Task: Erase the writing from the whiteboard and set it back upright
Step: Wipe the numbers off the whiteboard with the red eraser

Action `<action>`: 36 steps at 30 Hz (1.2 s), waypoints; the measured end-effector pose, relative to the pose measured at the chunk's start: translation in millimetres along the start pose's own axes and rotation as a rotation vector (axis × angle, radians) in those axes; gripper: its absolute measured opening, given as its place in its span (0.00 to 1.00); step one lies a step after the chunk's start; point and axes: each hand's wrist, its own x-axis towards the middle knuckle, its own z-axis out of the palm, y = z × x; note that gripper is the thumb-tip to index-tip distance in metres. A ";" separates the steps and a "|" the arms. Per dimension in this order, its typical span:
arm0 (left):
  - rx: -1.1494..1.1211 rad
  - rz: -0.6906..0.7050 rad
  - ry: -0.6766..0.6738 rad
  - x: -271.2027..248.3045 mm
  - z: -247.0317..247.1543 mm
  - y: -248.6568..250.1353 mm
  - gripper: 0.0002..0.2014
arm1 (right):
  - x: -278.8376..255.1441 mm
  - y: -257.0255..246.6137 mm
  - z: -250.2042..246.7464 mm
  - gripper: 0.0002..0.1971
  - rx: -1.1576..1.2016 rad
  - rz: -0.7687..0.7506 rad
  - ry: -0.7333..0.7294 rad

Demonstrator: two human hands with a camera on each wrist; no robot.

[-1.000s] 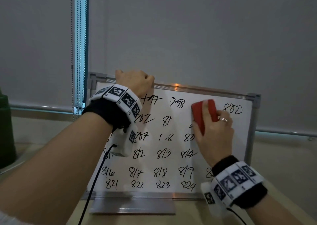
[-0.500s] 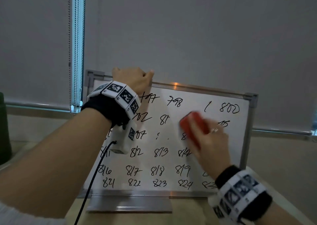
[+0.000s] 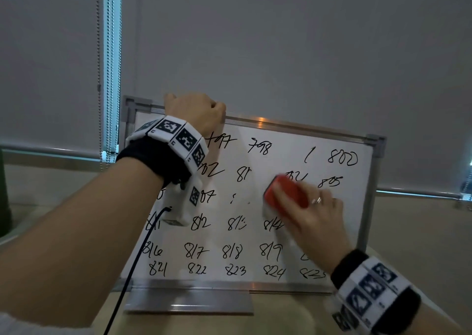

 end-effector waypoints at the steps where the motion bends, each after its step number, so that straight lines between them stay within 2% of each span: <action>1: -0.001 -0.003 -0.002 -0.3 0.1 -0.3 0.23 | -12.7 -4.7 2.5 0.38 -0.023 -0.109 -0.026; 3: -0.001 -0.003 0.001 -0.7 0.6 -0.8 0.23 | -15.4 3.0 1.3 0.39 -0.072 -0.252 -0.059; 4: 0.000 -0.001 0.005 -0.8 1.0 -0.7 0.23 | -6.0 12.0 -1.4 0.36 -0.094 -0.245 -0.046; 5: 0.001 0.001 0.009 -0.8 1.3 -0.7 0.23 | 7.2 21.9 -5.2 0.33 -0.100 -0.170 -0.023; 8: 0.003 -0.002 0.013 0.7 1.3 -1.6 0.24 | 51.1 54.5 -17.7 0.28 -0.036 0.186 0.023; 10: 0.007 -0.002 0.014 1.5 1.7 -2.3 0.24 | 50.8 53.3 -16.5 0.29 0.015 0.242 0.016; 13: 0.014 0.003 0.026 1.9 2.7 -2.3 0.24 | 6.6 22.1 -5.0 0.30 0.021 0.026 0.001; 15: 0.018 0.000 0.025 1.7 3.5 -2.7 0.24 | -23.7 9.6 -0.8 0.39 -0.016 -0.177 -0.064; 17: 0.016 -0.003 0.028 0.9 3.7 -2.4 0.24 | -26.1 19.3 -0.5 0.43 -0.047 -0.292 -0.115; 19: 0.012 -0.006 0.034 0.3 3.3 -1.7 0.24 | -8.5 31.4 -4.1 0.38 -0.076 -0.281 -0.081; 21: 0.009 -0.002 0.034 0.1 3.0 -1.7 0.24 | 15.0 42.6 -9.1 0.32 -0.077 -0.132 -0.009; 23: 0.005 0.003 0.037 -0.1 3.6 -2.8 0.24 | 30.3 47.0 -12.3 0.33 -0.028 0.053 0.017; 25: -0.006 0.006 0.049 -0.3 3.9 -3.6 0.24 | 29.2 36.4 -12.6 0.33 -0.007 0.160 0.024; 27: -0.006 0.003 0.057 0.0 4.1 -3.0 0.24 | 8.6 14.9 -7.6 0.34 -0.019 0.110 0.010; 30: 0.008 -0.006 0.051 0.6 4.7 -1.9 0.24 | -30.2 -10.0 -0.8 0.42 -0.061 -0.214 -0.126; 31: 0.007 -0.008 0.055 0.6 4.9 -1.6 0.24 | -28.6 -5.9 -2.9 0.41 -0.070 -0.254 -0.149; 32: 0.009 -0.009 0.058 0.9 5.4 -1.5 0.24 | -19.5 2.6 -5.2 0.38 -0.072 -0.233 -0.134; 34: 0.020 -0.006 0.058 0.0 5.2 -1.4 0.24 | 10.8 24.8 -12.5 0.28 -0.053 -0.027 -0.038; 36: 0.014 -0.003 0.059 -2.1 4.5 -0.9 0.24 | 40.8 54.6 -20.2 0.28 -0.019 0.185 0.005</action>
